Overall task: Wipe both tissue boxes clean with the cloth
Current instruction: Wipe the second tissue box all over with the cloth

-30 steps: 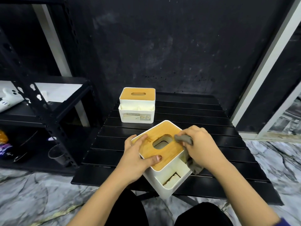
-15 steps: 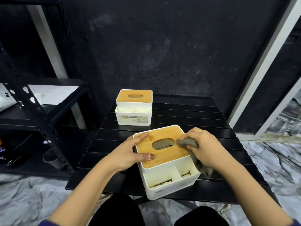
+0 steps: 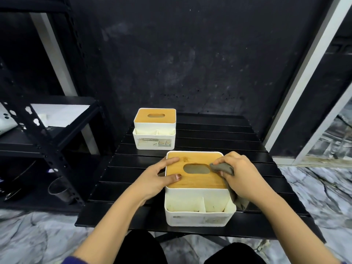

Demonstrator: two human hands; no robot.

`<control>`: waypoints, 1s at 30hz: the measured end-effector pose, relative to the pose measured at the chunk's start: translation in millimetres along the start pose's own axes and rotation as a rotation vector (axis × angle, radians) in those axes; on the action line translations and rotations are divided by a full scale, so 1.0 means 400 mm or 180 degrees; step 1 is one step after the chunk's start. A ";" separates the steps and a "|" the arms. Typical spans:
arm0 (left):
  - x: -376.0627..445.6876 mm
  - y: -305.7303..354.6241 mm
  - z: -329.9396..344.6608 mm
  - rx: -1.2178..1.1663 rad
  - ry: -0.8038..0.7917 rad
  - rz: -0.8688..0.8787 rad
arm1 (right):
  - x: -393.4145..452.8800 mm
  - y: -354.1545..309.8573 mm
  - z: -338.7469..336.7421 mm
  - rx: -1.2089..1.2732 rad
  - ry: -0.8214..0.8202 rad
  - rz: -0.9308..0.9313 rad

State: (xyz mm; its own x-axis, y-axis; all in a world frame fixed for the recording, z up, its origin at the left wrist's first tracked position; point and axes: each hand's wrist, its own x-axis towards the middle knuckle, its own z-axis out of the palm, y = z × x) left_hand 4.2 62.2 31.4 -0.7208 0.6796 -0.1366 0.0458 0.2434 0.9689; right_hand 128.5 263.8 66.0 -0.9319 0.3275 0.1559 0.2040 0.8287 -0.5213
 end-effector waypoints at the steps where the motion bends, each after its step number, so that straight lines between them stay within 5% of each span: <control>1: 0.001 0.003 -0.002 -0.0008 -0.0044 -0.0034 | 0.007 -0.003 -0.005 -0.0041 -0.0061 0.0023; 21: -0.006 0.006 0.009 0.0145 0.0361 -0.0172 | -0.079 0.019 -0.048 0.0182 -0.0575 -0.0386; 27: -0.007 0.009 0.009 0.0176 0.0353 -0.0185 | -0.139 0.062 -0.075 0.1156 -0.0081 -0.0096; 30: -0.010 0.014 0.011 0.0148 0.0364 -0.0186 | -0.153 0.112 -0.053 0.0914 0.0233 0.0040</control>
State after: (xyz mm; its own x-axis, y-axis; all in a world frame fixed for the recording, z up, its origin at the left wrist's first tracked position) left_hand 10.3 64.1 36.6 -0.7972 0.5806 -0.1655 0.0315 0.3138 0.9490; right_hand 200.9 290.7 51.0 -0.9036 0.3775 0.2027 0.1124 0.6654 -0.7380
